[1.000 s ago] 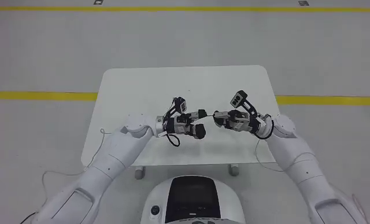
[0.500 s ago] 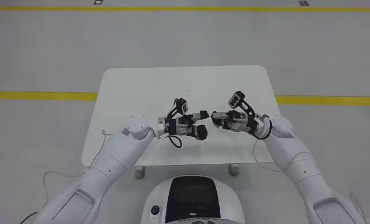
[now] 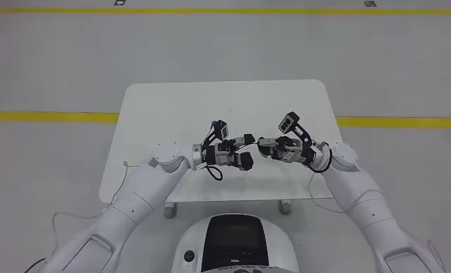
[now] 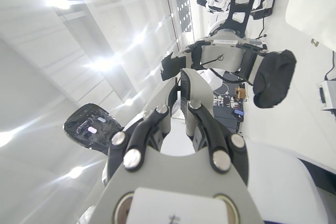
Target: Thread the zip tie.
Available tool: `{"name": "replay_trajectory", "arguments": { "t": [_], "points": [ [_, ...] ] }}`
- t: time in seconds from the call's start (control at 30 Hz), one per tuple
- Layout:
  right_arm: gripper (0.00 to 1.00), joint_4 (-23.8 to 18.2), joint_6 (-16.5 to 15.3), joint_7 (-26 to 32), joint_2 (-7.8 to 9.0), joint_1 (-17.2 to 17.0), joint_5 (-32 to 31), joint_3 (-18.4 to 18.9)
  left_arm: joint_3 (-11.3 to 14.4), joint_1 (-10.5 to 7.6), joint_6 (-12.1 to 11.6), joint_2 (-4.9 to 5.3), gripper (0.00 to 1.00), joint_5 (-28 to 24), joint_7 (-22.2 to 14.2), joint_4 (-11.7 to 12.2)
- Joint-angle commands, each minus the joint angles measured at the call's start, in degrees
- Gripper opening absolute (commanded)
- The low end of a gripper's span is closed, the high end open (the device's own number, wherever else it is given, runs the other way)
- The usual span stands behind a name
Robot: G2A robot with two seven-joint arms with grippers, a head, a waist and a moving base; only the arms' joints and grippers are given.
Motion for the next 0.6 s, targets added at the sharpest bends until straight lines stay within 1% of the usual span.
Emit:
{"name": "replay_trajectory", "arguments": {
  "t": [0.0, 0.57],
  "points": [
    [0.0, -0.16, 0.04, 0.12, 0.01, -0.1, -0.04, 0.09, 0.02, -0.05, 0.08, 0.01, 1.0, -0.12, -0.07, 0.11],
    [0.0, -0.69, 0.84, 0.33, -0.07, -0.2, -0.87, -0.01, 0.31, -0.52, 0.01, -0.02, 1.0, -1.36, -0.6, 1.09]
  ]
}}
